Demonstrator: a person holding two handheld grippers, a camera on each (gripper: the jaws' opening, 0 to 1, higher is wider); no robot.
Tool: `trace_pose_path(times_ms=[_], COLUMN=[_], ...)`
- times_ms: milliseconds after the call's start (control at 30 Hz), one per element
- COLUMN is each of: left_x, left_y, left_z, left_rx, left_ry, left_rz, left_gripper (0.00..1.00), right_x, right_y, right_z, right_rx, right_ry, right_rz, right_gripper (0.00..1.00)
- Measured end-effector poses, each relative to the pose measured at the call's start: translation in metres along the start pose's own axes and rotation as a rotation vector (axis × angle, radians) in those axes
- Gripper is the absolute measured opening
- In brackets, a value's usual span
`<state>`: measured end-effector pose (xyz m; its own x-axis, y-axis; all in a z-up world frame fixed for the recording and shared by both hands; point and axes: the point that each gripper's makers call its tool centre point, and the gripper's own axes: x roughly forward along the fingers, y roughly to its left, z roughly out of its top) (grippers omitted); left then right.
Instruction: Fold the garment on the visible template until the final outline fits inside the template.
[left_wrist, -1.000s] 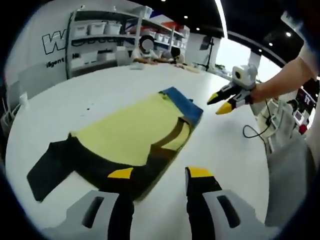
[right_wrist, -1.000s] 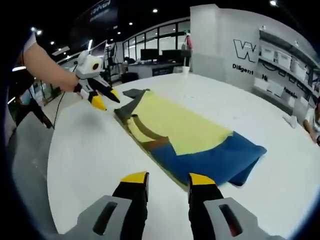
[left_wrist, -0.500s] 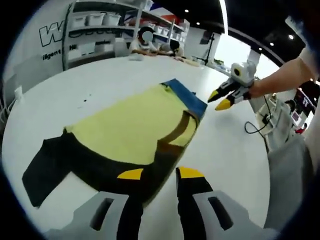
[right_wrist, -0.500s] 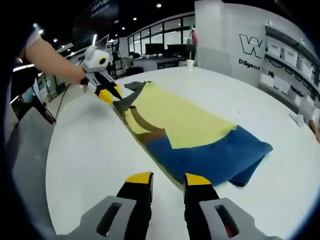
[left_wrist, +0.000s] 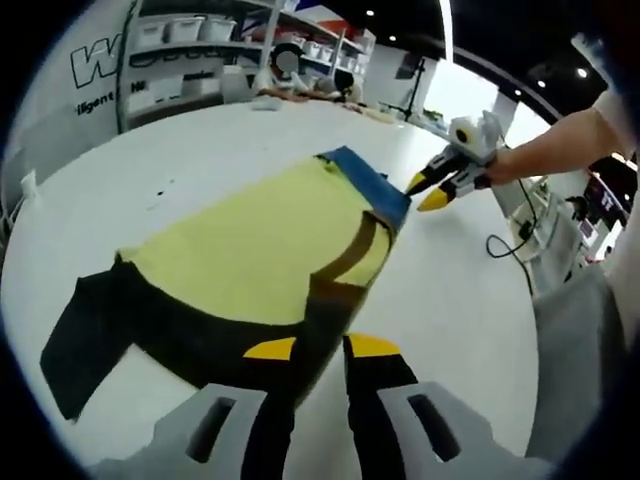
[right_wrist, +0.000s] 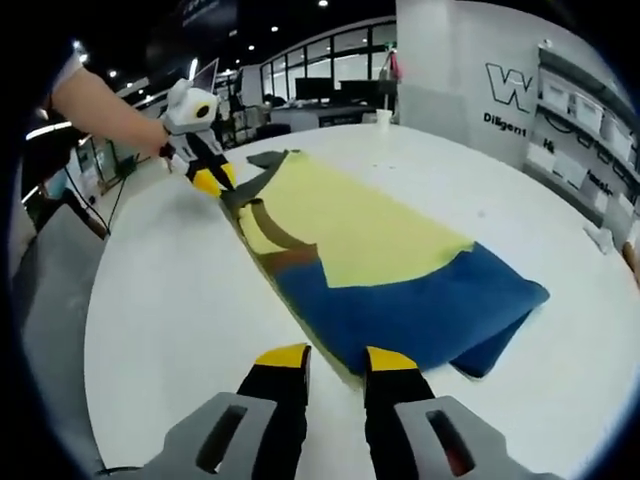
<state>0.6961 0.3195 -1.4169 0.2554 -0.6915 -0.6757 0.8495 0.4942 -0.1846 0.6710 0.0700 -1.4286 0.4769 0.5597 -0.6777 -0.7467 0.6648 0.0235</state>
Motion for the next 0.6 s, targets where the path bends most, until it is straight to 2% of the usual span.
trace_pose_path(times_ms=[133, 200, 600], left_x=[0.003, 0.003, 0.001], left_y=[0.001, -0.002, 0.002], left_z=[-0.003, -0.006, -0.013], left_rx=[-0.025, -0.025, -0.014], left_ry=[0.018, 0.04, 0.074], left_rz=[-0.019, -0.036, -0.02], left_gripper=[0.21, 0.18, 0.11], right_x=[0.002, 0.003, 0.007], right_y=[-0.001, -0.001, -0.004], right_z=[-0.002, -0.003, -0.008], right_rx=[-0.012, -0.016, -0.054], right_ry=[0.009, 0.015, 0.042], right_rz=[0.012, 0.019, 0.043], right_gripper=[0.15, 0.15, 0.12])
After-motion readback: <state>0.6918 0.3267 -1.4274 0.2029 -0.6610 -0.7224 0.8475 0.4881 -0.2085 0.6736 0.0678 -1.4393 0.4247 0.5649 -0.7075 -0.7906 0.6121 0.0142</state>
